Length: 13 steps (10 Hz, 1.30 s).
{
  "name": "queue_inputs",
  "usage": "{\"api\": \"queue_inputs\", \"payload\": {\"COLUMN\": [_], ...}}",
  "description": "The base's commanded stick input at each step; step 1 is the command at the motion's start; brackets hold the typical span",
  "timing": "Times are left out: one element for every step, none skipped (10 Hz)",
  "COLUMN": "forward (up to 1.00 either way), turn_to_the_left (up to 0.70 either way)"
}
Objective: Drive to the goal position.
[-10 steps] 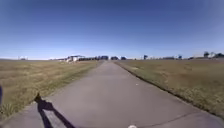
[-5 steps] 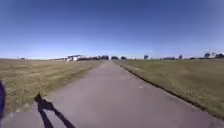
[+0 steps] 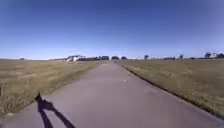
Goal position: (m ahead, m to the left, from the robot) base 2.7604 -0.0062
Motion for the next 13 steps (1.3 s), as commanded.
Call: {"api": "queue_inputs", "payload": {"forward": [0.7,0.7,0.7,0.7,0.7,0.7,0.7,0.7,0.7,0.7,0.7,0.7,0.7], "turn_to_the_left": [0.0,0.0,0.0,0.0,0.0,0.0,0.0,0.0,0.0,0.0,0.0,0.0,0.0]}}
